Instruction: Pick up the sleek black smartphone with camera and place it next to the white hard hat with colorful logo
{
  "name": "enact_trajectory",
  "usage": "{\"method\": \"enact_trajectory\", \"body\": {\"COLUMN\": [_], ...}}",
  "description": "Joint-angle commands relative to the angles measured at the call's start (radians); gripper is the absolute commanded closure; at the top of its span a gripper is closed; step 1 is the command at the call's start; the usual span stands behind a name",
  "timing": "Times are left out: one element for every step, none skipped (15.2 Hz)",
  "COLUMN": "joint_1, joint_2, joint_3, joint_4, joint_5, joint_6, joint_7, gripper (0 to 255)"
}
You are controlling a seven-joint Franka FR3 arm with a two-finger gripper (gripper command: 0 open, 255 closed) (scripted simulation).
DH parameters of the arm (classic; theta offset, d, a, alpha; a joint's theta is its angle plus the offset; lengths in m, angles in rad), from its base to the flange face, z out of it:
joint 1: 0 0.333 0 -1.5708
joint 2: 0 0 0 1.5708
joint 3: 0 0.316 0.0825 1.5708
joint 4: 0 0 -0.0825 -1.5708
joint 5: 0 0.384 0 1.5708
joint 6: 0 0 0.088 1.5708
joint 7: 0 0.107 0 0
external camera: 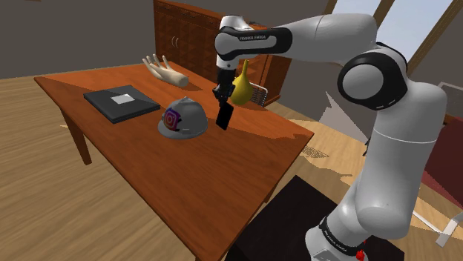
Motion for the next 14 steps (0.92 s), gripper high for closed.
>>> {"method": "enact_trajectory", "body": {"joint_1": [0.0, 0.0, 0.0, 0.0, 0.0, 0.0, 0.0, 0.0, 0.0, 0.0, 0.0, 0.0, 0.0, 0.0], "joint_2": [0.001, 0.003, 0.005, 0.008, 0.011, 0.014, 0.017, 0.02, 0.024, 0.028, 0.032, 0.035, 0.035, 0.035], "joint_3": [0.0, 0.0, 0.0, 0.001, 0.001, 0.001, 0.002, 0.002, 0.002, 0.002, 0.003, 0.003, 0.003, 0.003], "joint_4": [-0.026, -0.036, -0.046, -0.056, -0.065, -0.075, -0.083, -0.092, -0.101, -0.109, -0.117, -0.121, -0.121, -0.121], "joint_5": [0.0, 0.001, 0.002, 0.002, 0.003, 0.003, 0.004, 0.005, 0.006, 0.007, 0.007, 0.008, 0.008, 0.008], "joint_6": [0.027, 0.039, 0.052, 0.064, 0.076, 0.089, 0.101, 0.113, 0.125, 0.137, 0.149, 0.156, 0.156, 0.156], "joint_7": [-0.002, -0.002, -0.002, -0.003, -0.003, -0.004, -0.004, -0.005, -0.005, -0.006, -0.007, -0.007, -0.007, -0.007], "gripper": [255, 255, 255, 255, 255, 255, 255, 255, 255, 255, 255, 255, 255, 255]}}
